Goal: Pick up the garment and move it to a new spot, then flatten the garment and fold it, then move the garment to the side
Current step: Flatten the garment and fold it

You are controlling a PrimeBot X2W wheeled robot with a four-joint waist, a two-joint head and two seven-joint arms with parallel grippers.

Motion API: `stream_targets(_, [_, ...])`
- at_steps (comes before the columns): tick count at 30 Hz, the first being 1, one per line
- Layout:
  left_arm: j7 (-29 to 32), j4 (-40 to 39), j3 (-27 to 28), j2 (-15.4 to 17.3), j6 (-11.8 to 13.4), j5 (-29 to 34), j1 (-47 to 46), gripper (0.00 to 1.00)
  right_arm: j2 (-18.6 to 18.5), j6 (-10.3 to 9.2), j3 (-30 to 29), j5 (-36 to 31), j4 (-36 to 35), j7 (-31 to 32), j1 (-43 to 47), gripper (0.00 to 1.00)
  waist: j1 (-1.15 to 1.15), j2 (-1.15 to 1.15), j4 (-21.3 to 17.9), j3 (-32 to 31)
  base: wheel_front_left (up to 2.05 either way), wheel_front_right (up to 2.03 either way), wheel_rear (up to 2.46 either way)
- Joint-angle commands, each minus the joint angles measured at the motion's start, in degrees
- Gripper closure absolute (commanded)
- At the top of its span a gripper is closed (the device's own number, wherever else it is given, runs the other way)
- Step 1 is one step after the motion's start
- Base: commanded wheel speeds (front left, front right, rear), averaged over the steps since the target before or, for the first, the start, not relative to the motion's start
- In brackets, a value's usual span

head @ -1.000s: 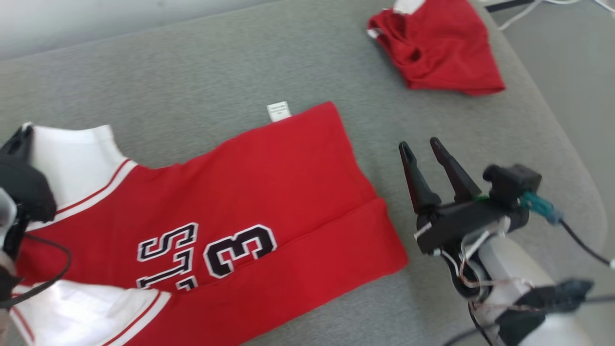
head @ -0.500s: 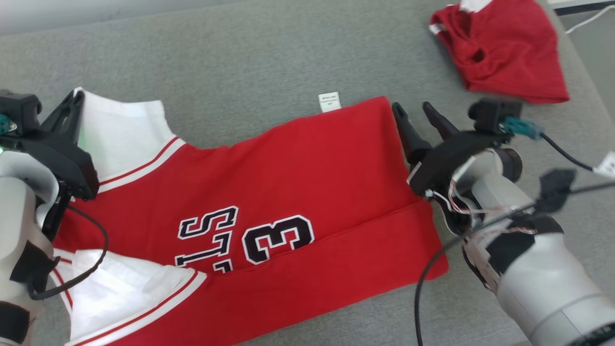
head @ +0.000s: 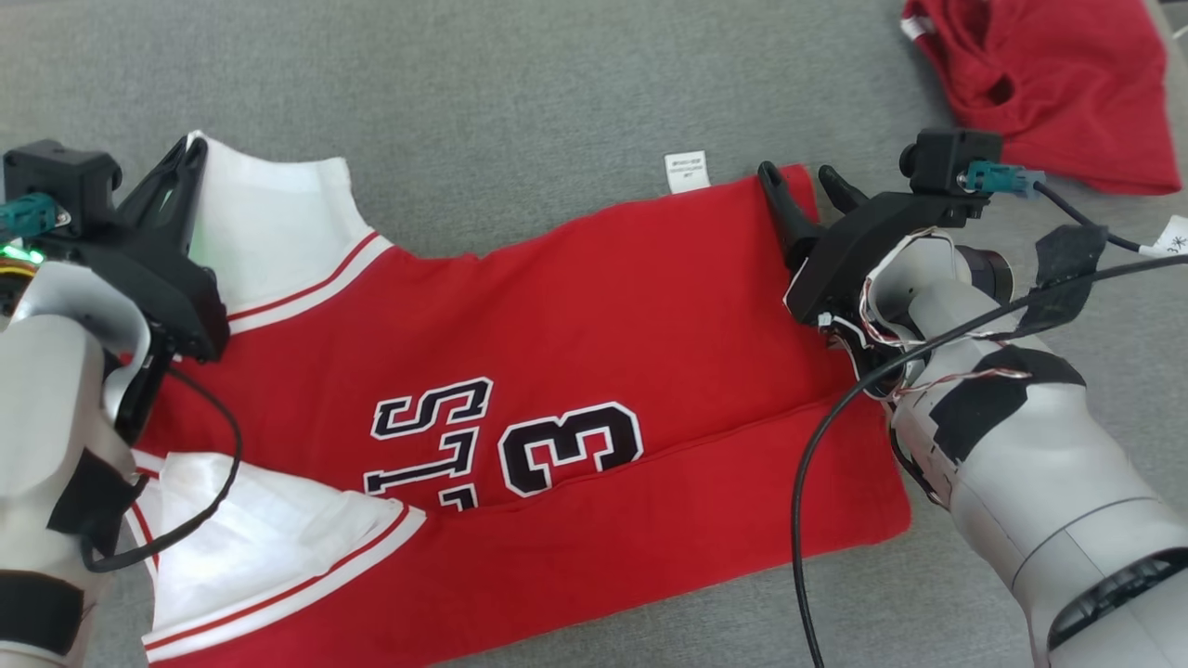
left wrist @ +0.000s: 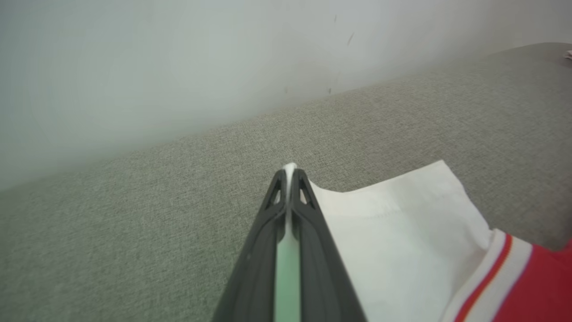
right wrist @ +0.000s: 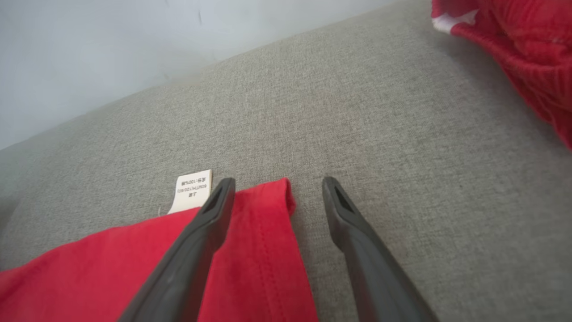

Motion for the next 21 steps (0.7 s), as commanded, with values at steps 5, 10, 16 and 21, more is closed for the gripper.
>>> stream_targets(5, [0.14, -1.79, -0.67, -0.37, 0.4, -0.36, -0.45, 1.0, 0.66, -0.05, 1.71, 1.92, 2.79, -0.32, -2.27, 0.68, 0.0, 0.0, 1.38, 1.57, 0.0, 0.0, 0.0])
stream_targets(10, [-0.39, -2.37, -0.69, -0.01, 0.52, -0.79, 0.08, 1.0, 0.67, -0.05, 2.98, 2.41, 4.59, -1.79, -3.29, 1.0, 0.0, 0.0, 1.83, 1.33, 0.0, 0.0, 0.0])
stream_targets(16, [-1.81, -2.95, -0.36, 0.23, 0.71, -1.62, 1.49, 1.0, -0.66, -0.05, 4.41, 3.95, 3.03, -4.88, -2.33, 1.0, 0.0, 0.0, 1.93, -0.29, 0.0, 0.0, 0.0])
stream_targets(21, [-3.05, -3.89, -0.35, 0.13, 0.77, -2.46, 3.88, 1.0, -2.99, -0.05, 6.32, 5.45, 0.01, -6.68, 0.47, 1.0, 0.0, 0.0, 2.18, -2.46, 0.0, 0.0, 0.0])
